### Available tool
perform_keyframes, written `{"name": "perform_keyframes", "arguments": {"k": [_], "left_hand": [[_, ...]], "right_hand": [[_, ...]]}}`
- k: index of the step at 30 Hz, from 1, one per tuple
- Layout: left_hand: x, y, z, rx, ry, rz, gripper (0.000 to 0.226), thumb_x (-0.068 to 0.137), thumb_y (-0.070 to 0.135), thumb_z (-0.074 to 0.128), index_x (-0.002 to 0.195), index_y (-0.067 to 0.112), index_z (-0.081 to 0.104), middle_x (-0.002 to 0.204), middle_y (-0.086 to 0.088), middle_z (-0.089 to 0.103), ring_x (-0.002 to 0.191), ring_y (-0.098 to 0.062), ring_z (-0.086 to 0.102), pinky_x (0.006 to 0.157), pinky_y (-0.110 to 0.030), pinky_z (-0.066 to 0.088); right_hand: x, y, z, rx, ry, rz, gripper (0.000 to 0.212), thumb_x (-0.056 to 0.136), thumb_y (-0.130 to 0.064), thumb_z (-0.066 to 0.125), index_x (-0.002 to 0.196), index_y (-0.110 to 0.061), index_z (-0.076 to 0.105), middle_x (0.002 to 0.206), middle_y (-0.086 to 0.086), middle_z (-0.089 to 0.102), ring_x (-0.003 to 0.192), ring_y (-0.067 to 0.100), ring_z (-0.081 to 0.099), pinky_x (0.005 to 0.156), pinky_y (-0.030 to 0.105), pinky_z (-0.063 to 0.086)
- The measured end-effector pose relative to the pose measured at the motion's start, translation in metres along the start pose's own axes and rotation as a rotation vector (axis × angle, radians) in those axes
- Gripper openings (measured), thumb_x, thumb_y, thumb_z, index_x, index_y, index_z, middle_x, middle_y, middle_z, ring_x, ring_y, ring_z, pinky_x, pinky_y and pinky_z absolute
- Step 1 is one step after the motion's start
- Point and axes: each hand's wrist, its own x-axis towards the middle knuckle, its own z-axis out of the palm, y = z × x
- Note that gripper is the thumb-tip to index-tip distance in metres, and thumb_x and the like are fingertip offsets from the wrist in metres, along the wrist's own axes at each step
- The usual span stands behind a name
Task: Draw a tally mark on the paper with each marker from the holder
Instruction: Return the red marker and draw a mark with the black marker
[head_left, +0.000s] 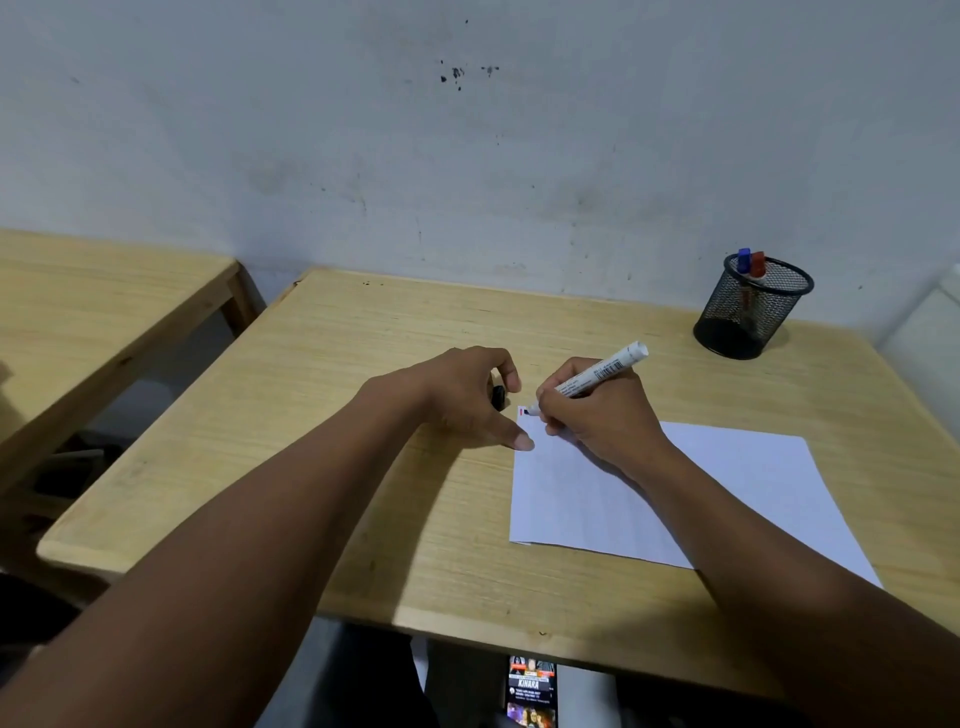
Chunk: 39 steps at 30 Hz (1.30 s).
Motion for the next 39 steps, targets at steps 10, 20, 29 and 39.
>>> {"name": "perform_keyframes", "arguments": {"k": [10, 20, 29, 39], "left_hand": [[0.005, -0.015, -0.012, -0.404, 0.122, 0.067, 0.005, 0.090, 0.012, 0.074, 0.092, 0.008, 0.077, 0.074, 0.000, 0.071, 0.068, -0.013, 0.063, 0.070, -0.029, 0.051], [0.032, 0.042, -0.025, -0.947, 0.089, 0.181, 0.009, 0.091, 0.010, 0.073, 0.100, 0.008, 0.071, 0.087, -0.006, 0.075, 0.078, -0.021, 0.073, 0.074, -0.027, 0.055], [0.049, 0.078, -0.013, -1.003, 0.005, 0.225, 0.010, 0.090, 0.011, 0.073, 0.099, 0.008, 0.071, 0.085, -0.005, 0.076, 0.074, -0.019, 0.073, 0.072, -0.026, 0.056], [0.078, 0.126, -0.026, -0.904, 0.169, 0.334, 0.010, 0.092, 0.013, 0.073, 0.095, 0.005, 0.070, 0.075, -0.003, 0.072, 0.065, -0.017, 0.069, 0.065, -0.025, 0.055]], "right_hand": [[0.012, -0.033, -0.022, 0.305, 0.189, 0.159, 0.009, 0.087, -0.013, 0.070, 0.082, -0.006, 0.068, 0.065, 0.011, 0.067, 0.048, 0.015, 0.051, 0.044, 0.023, 0.033], [0.026, -0.089, -0.082, 0.408, 0.009, 0.211, 0.014, 0.093, -0.016, 0.063, 0.083, -0.009, 0.071, 0.067, 0.009, 0.071, 0.051, 0.014, 0.064, 0.051, 0.022, 0.046], [0.023, -0.085, -0.098, 0.355, 0.026, 0.152, 0.012, 0.094, -0.014, 0.064, 0.090, -0.006, 0.071, 0.070, 0.011, 0.072, 0.053, 0.015, 0.066, 0.053, 0.023, 0.047], [0.034, -0.114, -0.143, 0.068, -0.057, 0.195, 0.038, 0.093, -0.042, 0.069, 0.101, -0.005, 0.066, 0.074, 0.012, 0.070, 0.052, 0.017, 0.064, 0.043, 0.022, 0.041]]}}
